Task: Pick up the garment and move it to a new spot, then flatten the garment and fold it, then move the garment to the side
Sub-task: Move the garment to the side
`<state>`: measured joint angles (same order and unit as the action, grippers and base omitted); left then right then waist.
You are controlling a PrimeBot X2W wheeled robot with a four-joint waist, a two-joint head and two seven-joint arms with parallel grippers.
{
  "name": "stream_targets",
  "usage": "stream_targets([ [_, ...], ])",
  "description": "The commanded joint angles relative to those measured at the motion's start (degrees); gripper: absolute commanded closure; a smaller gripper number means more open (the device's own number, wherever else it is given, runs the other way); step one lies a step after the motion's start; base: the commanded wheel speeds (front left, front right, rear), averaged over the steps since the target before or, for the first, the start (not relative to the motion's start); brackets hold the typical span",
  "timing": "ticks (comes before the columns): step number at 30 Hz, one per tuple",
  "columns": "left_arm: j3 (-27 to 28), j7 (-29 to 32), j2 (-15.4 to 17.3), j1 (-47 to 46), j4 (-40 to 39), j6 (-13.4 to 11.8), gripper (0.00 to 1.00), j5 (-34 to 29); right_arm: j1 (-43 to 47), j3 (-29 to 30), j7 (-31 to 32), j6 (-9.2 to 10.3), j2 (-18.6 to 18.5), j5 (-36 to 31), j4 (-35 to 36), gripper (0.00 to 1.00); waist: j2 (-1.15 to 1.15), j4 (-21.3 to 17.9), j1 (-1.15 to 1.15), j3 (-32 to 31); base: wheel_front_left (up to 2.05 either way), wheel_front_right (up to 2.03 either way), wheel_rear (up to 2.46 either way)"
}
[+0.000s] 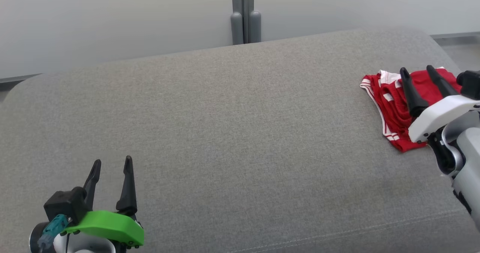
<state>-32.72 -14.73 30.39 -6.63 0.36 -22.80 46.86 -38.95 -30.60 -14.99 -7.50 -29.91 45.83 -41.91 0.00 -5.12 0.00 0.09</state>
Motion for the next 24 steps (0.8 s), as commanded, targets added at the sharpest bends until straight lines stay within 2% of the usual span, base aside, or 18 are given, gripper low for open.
stream_targets([
  [1, 1.0, -0.4, -0.1, 1.5, -0.1, -0.5, 0.00, 0.4, 3.3, 3.2, -0.1, 0.03, 1.5, -2.5, 2.1, 0.00, 0.00, 2.5, 0.00, -2.4, 0.00, 0.00, 0.00],
  [6, 2.4, -0.5, -0.4, 3.4, -0.4, -0.4, 0.00, 0.2, 9.7, 9.6, -0.1, 0.03, 5.4, -8.8, 6.9, 0.00, 0.00, 3.1, 0.00, -2.9, 0.00, 0.00, 0.00],
  [15, 4.3, -0.5, -1.4, 6.4, 0.2, 0.5, 0.00, -0.1, 22.9, 20.4, 2.8, 0.03, 17.1, -20.0, 18.6, 0.00, 0.00, 3.6, 0.00, -3.8, 0.00, 0.00, 0.00],
  [19, 4.2, -0.5, -1.8, 6.8, 0.7, 1.0, 0.00, -0.5, 27.9, 22.9, 5.6, 0.03, 21.7, -24.7, 24.8, 0.00, 0.00, 3.6, 0.00, -4.1, 0.00, 0.00, 0.00],
  [24, 3.9, -0.5, -2.1, 7.6, 1.1, 1.1, 0.00, -0.8, 32.8, 24.0, 8.8, 0.02, 25.2, -28.3, 31.0, 0.00, 0.00, 3.5, 0.00, -4.4, 0.00, 0.00, 0.00],
])
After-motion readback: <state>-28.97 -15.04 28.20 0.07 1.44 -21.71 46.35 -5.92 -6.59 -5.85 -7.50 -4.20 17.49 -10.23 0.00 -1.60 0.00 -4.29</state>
